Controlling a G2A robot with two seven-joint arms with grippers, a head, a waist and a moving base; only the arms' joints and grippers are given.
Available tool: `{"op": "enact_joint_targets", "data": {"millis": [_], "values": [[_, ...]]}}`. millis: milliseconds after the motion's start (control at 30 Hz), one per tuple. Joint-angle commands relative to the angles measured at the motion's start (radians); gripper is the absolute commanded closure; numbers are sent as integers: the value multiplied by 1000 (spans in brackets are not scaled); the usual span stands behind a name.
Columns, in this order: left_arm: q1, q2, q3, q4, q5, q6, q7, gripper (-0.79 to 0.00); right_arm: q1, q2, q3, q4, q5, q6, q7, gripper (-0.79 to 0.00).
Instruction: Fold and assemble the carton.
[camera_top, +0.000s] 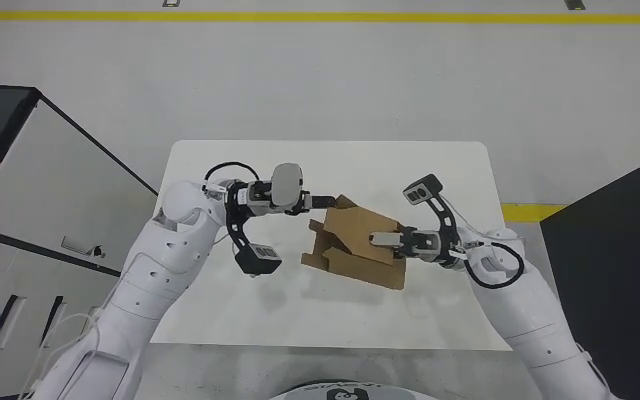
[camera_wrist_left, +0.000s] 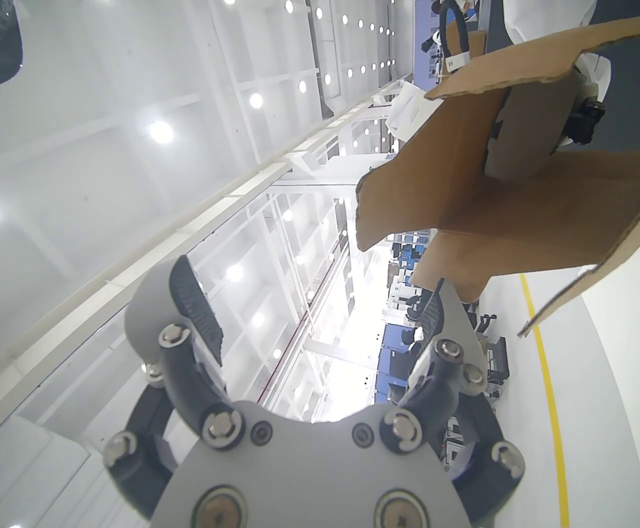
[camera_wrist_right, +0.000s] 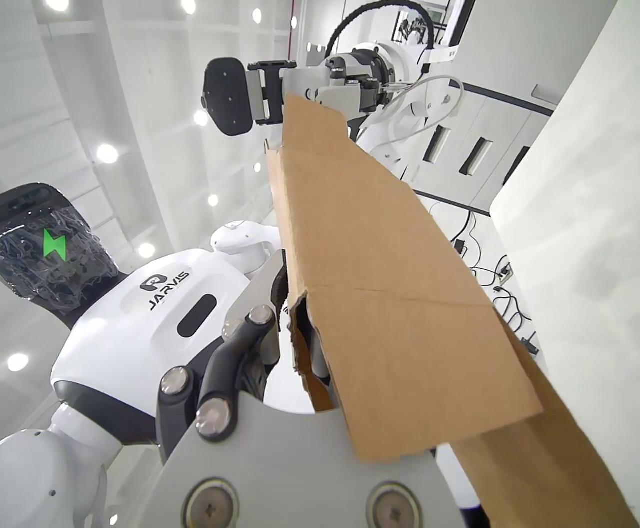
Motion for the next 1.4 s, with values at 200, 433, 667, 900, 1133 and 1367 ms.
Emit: {"op": "enact_joint_targets", "data": {"millis": [200,433,667,900,1133,1367], "values": [[-15,-6,23,7,-6,2,2,-785,17,3,-14,3,-48,13,30,0],[-20,-7,29,21,-5,5,4,-785,18,5,-15,-1,-57,8,51,0],[-20,-10,39,22,-5,10,-3,-785,16,9,-17,-4,-70,5,69,0],[-19,-11,43,16,0,9,-7,-785,13,12,-21,-8,-81,7,83,0],[-17,-11,38,15,5,18,-18,-785,8,15,-24,-12,-94,4,73,0],[0,3,-10,14,22,2,-11,-785,-14,18,13,-3,-80,-36,1,0]]}}
